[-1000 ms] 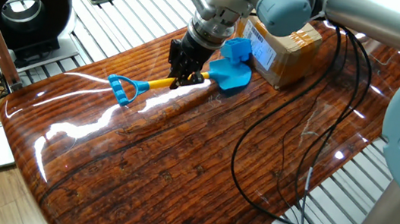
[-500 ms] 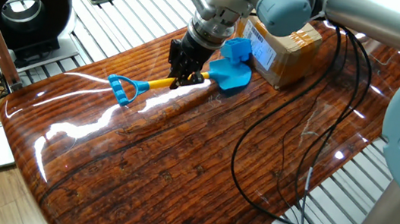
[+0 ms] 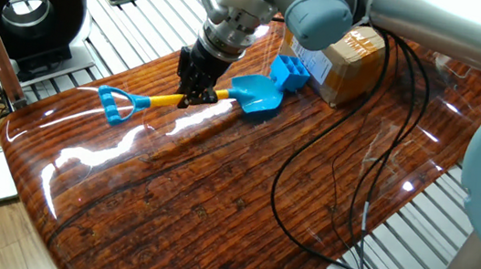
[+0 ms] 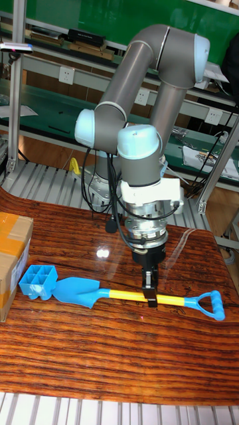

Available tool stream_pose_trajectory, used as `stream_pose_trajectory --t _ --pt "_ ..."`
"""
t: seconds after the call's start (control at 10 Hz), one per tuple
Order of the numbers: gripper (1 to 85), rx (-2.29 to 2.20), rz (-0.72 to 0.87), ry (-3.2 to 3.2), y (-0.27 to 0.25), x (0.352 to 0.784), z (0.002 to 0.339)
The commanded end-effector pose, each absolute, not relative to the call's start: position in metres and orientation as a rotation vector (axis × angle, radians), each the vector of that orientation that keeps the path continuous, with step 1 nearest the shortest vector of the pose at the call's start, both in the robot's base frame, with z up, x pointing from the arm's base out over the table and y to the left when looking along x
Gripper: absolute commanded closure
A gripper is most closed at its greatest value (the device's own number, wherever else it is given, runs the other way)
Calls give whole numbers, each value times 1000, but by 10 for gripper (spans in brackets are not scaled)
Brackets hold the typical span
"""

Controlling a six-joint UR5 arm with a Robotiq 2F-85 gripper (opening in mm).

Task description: Use a shovel to scoop up an object

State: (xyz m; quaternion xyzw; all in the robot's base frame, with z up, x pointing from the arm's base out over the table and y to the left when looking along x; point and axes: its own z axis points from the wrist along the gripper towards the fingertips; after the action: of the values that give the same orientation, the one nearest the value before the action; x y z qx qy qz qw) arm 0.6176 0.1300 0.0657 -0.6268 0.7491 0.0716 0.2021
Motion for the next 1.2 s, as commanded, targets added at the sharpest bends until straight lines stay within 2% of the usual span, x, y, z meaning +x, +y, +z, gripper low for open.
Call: stream_pose_trajectory --t 0.0,1.1 --pt "843 -1719 215 2091 142 623 73" --pt "843 -1677 281 2068 165 634 92"
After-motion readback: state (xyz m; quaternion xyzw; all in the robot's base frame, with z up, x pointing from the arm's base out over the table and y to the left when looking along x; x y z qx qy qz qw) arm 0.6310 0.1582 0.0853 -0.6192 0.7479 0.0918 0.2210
